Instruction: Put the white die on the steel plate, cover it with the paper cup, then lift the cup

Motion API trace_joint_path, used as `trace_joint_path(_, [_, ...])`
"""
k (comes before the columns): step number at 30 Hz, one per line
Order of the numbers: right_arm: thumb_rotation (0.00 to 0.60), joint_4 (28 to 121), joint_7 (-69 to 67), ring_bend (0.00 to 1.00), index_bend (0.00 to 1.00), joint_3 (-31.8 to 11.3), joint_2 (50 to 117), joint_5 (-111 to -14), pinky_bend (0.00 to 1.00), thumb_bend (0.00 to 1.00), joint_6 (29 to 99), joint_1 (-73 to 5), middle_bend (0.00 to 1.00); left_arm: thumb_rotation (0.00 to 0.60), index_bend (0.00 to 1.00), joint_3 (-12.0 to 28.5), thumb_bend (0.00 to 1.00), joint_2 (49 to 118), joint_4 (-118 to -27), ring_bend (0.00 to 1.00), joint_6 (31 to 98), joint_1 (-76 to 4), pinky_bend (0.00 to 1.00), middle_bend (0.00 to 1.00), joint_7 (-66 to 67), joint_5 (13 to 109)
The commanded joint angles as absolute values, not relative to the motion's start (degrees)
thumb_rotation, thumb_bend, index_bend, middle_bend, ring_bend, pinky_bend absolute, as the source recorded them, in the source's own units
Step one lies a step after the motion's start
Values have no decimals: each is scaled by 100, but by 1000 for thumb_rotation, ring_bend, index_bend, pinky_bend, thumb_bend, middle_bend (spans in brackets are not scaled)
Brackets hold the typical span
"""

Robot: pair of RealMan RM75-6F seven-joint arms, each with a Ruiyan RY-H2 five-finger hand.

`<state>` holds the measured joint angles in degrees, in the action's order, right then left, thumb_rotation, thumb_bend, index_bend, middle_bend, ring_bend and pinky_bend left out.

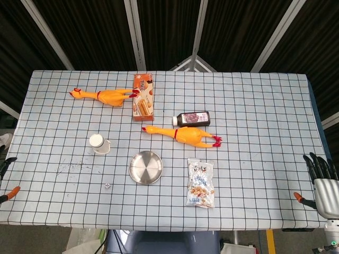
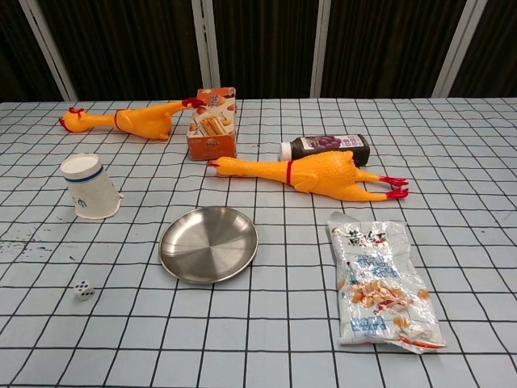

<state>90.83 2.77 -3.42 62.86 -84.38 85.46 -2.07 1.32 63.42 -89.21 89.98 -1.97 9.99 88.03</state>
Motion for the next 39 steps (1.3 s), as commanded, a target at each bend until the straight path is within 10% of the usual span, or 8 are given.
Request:
trace_joint_path(1, [600, 9101, 224, 53, 62, -339, 6273, -8468, 0, 124, 8589, -189, 46, 600, 230, 64, 180, 6397, -8920, 0, 8995, -229, 0, 0, 1141, 8967])
trace_joint_path(20, [600, 9067, 28, 53, 63, -355, 6235, -8524, 0, 123, 8649, -170, 46, 600, 254, 162, 236, 6915, -9211, 0, 8652, -626, 0, 85, 1415, 9255])
trace_joint_path(39, [600, 9049, 9, 53, 62, -394, 6224, -8383, 0, 124, 8541, -191, 46, 600, 314, 394, 236, 8051, -10435, 0, 6047, -2069, 0, 133, 4368, 7429])
